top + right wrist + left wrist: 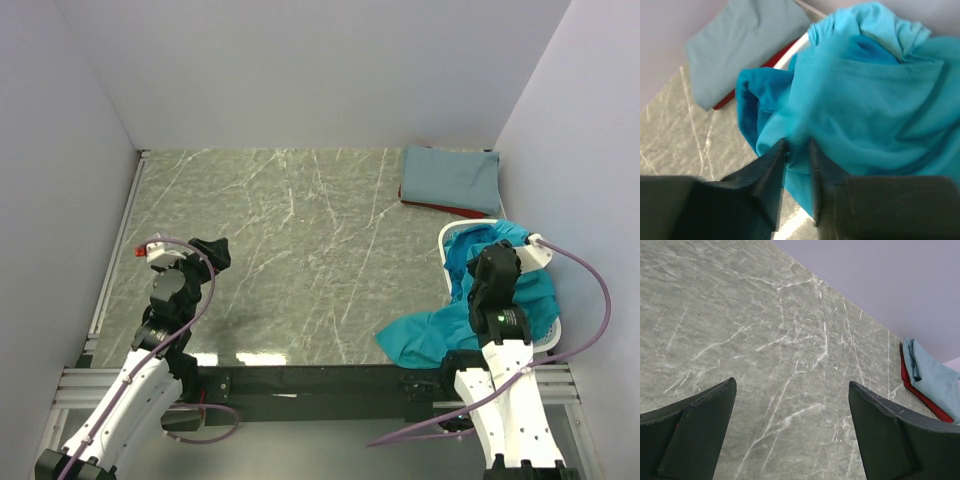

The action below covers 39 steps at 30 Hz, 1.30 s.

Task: Fold and stack the t-shirts
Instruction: Grab the tshirt from the pile

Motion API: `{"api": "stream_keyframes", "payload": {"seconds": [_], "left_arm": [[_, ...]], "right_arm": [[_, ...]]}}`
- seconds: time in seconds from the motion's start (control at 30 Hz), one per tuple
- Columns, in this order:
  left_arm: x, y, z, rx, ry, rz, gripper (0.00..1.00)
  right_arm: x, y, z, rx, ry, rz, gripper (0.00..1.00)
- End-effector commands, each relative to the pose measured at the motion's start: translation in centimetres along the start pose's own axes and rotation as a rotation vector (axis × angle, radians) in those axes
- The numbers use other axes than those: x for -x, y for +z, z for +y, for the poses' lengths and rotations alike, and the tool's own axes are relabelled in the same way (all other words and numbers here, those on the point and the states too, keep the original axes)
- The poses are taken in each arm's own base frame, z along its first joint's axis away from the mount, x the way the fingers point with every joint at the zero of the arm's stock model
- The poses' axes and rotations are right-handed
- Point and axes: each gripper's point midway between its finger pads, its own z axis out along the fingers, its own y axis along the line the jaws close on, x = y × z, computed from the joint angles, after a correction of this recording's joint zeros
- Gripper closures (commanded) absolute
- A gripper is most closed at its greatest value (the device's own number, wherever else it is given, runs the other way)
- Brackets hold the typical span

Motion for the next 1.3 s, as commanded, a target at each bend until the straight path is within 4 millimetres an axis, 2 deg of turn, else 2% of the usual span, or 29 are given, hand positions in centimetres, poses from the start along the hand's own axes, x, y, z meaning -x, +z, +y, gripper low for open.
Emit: {"api": "stream_keyframes", "payload": {"seconds": [0.0, 0.07, 0.1, 0.27, 0.53, 0.67, 0.7, 0.77, 0.8, 0.87, 0.97, 1.03, 1.07, 1.13, 1.17, 1.2, 1.27], "left_arm": [[0.7, 0.0, -0.9, -0.036, -0.019, -0.021, 0.01], [0.7, 0.0, -0.9, -0.037, -0.021, -0.022, 0.01], [0.7, 0.0, -0.8, -0.034, -0.021, -0.023, 0.0], [1.0, -0.1, -0.8, -0.031, -0.022, -0.029, 0.0], [1.0, -0.2, -0.8, -0.033, -0.023, -0.032, 0.01], [0.9, -0.2, -0.9, -0.035, -0.024, -0.029, 0.01], [0.9, -0.2, -0.9, -0.036, -0.024, -0.028, 0.01], [1.0, -0.2, -0.9, -0.036, -0.024, -0.028, 0.01], [0.9, -0.2, -0.9, -0.035, -0.024, -0.027, 0.0], [1.0, -0.2, -0.9, -0.038, -0.025, -0.03, 0.01], [0.9, -0.2, -0.9, -0.037, -0.025, -0.029, 0.01], [0.9, -0.2, -0.9, -0.035, -0.025, -0.027, 0.0], [0.9, -0.2, -0.9, -0.036, -0.025, -0.025, 0.01], [0.8, -0.2, -0.9, -0.037, -0.024, -0.022, 0.01], [0.8, -0.1, -0.8, -0.033, -0.024, -0.023, 0.0], [0.8, -0.1, -0.9, -0.035, -0.023, -0.019, 0.01], [0.8, -0.2, -1.0, -0.044, -0.022, -0.02, 0.01]], "right_arm": [[0.8, -0.1, -0.6, -0.028, 0.017, -0.045, 0.71], [1.1, -0.3, -0.4, -0.015, 0.018, -0.049, 0.85], [1.8, -0.6, 0.1, 0.003, 0.032, -0.063, 1.0], [5.2, -1.9, 2.3, 0.082, 0.049, -0.115, 1.0], [8.5, -3.8, 5.7, 0.226, 0.069, -0.142, 1.0], [9.8, -5.0, 8.3, 0.339, 0.084, -0.138, 1.0], [11.0, -5.8, 9.0, 0.369, 0.097, -0.158, 1.0], [12.0, -6.7, 10.2, 0.423, 0.106, -0.162, 1.0], [13.2, -7.6, 11.1, 0.463, 0.119, -0.184, 1.0], [14.4, -9.2, 12.7, 0.538, 0.126, -0.191, 1.0], [15.6, -11.6, 15.6, 0.662, 0.121, -0.193, 1.0], [16.3, -12.3, 16.9, 0.685, 0.115, -0.206, 1.0], [16.0, -13.5, 18.9, 0.748, 0.082, -0.183, 1.0], [16.3, -14.2, 20.5, 0.768, 0.064, -0.19, 1.0], [16.1, -15.0, 22.3, 0.806, 0.032, -0.176, 1.0], [16.1, -15.4, 23.1, 0.822, 0.025, -0.175, 1.0], [16.1, -15.7, 25.0, 0.841, 0.001, -0.171, 1.0]]}}
